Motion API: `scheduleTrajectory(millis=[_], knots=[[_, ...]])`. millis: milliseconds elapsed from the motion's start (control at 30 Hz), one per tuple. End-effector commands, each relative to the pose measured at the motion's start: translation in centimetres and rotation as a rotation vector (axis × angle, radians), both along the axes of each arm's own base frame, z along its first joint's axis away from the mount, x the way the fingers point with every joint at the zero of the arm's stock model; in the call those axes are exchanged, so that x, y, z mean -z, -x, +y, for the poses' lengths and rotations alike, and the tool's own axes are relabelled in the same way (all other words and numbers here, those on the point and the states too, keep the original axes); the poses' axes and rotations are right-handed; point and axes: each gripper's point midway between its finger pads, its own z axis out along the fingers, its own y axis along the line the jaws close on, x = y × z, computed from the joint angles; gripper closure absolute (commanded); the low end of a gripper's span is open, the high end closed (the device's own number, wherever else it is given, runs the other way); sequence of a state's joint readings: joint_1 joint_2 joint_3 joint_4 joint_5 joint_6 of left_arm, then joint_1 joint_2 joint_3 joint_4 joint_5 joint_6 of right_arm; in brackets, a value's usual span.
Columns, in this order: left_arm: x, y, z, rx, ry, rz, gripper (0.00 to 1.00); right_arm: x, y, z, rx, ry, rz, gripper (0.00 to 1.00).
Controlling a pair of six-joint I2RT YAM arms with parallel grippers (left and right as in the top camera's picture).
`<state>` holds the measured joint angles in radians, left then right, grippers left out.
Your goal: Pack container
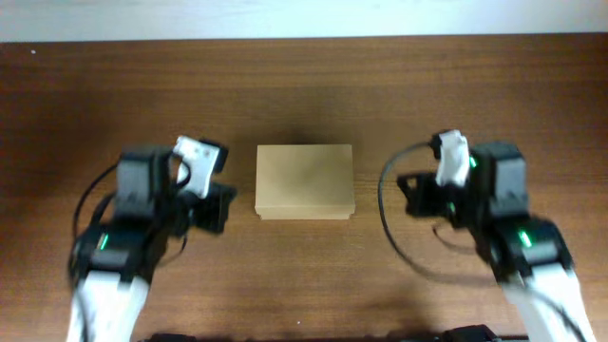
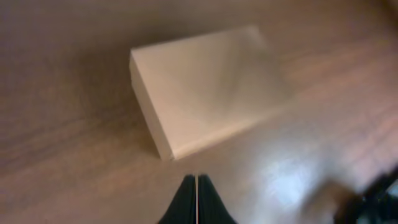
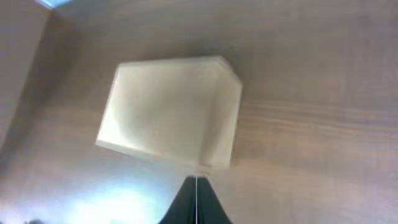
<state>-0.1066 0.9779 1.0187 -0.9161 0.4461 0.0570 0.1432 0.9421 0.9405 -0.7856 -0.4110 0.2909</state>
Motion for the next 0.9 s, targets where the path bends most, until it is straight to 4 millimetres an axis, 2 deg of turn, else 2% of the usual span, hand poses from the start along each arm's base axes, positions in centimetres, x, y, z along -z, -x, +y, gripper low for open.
scheduleTrajectory(millis=[0,100,233,333,433,467,500,533,567,700,867], knots=[[-2.7,3.2,0.3,0.016,0.001,-0.098,0.98,-3.4,4.2,0.1,-0.034,-0.011,-0.113,0.96],[-4.1,6.4,0.6,0.016,0.006,-0.157,0.98,-3.8,9.2,-0.6,-0.046,-0.012,-0.129,0.96],[-4.6,9.1,0.8,0.019,0.012,-0.192,0.98,-2.6,14.4,-2.8,0.014,0.035,-0.137,0.96],[-3.4,10.1,1.0,0.019,0.008,-0.147,0.98,-2.2,17.1,-3.4,0.018,0.027,-0.18,0.96],[-1.8,9.8,0.9,0.019,0.005,-0.113,0.98,-1.4,18.9,-4.1,0.035,0.037,-0.198,0.96],[-1.2,9.7,0.9,0.018,0.004,-0.1,0.98,-1.3,19.3,-4.1,0.034,0.036,-0.201,0.86],[-0.7,9.7,0.9,0.018,0.003,-0.087,0.87,-1.1,19.6,-4.2,0.034,0.035,-0.202,0.56],[-0.4,9.8,0.9,0.018,0.002,-0.076,0.61,-0.9,19.8,-4.2,0.034,0.036,-0.197,0.1],[-0.1,9.9,0.9,0.006,0.011,-0.059,0.0,-0.5,20.1,-4.3,0.033,0.04,-0.176,0.01],[0.6,10.6,1.1,-0.028,0.026,0.008,0.0,1.7,21.9,-4.5,0.024,0.06,-0.058,0.01],[0.6,10.6,1.1,-0.028,0.027,0.007,0.0,2.7,23.2,-4.4,0.01,0.054,0.015,0.01]])
